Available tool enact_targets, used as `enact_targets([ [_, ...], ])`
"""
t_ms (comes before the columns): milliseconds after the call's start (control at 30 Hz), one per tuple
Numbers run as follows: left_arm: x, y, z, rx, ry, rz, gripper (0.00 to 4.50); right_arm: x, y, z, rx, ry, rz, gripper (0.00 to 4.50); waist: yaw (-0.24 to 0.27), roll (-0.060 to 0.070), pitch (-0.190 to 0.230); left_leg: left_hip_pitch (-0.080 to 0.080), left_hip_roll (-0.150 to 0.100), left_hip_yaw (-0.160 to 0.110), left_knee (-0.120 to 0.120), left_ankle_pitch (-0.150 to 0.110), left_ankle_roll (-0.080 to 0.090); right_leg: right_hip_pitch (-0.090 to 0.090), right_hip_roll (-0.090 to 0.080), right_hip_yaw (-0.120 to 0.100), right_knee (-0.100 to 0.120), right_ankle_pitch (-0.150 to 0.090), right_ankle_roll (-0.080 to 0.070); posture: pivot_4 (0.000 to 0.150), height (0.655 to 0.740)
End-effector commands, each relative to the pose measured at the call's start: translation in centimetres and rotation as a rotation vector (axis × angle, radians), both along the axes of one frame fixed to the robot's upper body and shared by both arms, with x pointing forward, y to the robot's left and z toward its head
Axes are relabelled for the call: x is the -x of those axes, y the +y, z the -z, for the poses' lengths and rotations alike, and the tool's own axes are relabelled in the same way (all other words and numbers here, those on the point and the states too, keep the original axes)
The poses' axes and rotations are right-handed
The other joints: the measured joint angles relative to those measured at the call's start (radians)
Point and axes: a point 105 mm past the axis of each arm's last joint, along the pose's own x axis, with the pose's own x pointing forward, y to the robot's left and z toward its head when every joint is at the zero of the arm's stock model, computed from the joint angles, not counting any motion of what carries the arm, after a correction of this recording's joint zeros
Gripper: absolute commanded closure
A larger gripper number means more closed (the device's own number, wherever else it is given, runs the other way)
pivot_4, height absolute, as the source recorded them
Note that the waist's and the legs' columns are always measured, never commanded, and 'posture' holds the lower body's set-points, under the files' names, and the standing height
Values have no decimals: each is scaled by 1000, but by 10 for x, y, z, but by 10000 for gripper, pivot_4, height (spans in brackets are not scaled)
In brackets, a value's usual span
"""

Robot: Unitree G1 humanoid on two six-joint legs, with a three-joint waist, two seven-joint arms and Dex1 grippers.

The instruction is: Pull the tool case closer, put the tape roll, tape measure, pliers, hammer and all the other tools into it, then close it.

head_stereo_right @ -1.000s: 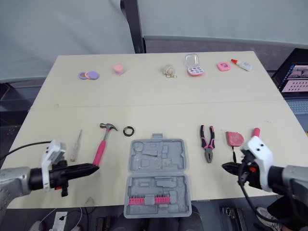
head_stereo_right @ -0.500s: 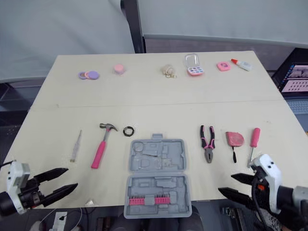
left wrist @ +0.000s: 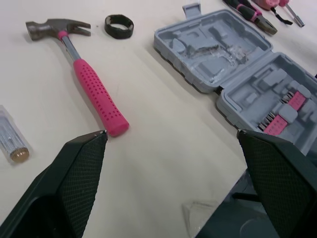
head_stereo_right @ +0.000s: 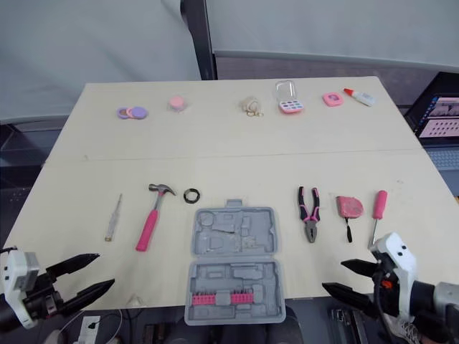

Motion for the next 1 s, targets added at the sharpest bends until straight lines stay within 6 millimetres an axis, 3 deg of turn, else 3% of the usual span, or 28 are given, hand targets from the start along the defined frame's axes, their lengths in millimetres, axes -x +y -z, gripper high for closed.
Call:
enact_targets([
  [33, -4, -5, -7, 12, -32, 9, 0, -10, 12, -33, -12, -212, -50, 201, -2, 0, 0, 0, 0, 0, 0, 0, 0, 0, 0, 0, 0, 0, 0, 1500, 7400],
  [200, -17, -11, -1, -33, -6, 54, 0, -11, 31, -44, -3, -351, -121, 201, 1, 0, 0, 0, 1, 0, 0, -1, -1, 0, 1, -1, 1, 0, 0, 1500, 7400],
  [333, -39, -16, 4, -117, 26, 87, 0, -11, 32, -44, 34, -419, -161, 201, 6, -1, -1, 0, -4, -1, 1, -1, -1, 0, 1, -1, 2, 0, 0, 1500, 7400],
  [567, -56, -27, 7, -164, 118, 171, 0, 3, 28, -34, 42, -427, -186, 201, -6, -1, -1, 1, -4, -1, 0, -1, -1, -2, 2, -1, 5, 0, 0, 1500, 7400],
  [800, -74, -53, -32, -369, 136, 380, 0, 17, 14, -18, 76, -379, -169, 201, 0, -1, -1, 1, -4, -1, 1, -1, -1, -1, 2, -1, 5, 0, 0, 1500, 7400],
  [1000, -78, -67, -53, -793, 143, 626, 0, 16, 3, -17, 108, -376, -155, 201, -7, 1, 0, 1, -4, 0, 0, -1, -2, -2, 3, 0, 5, 0, 0, 1500, 7400],
])
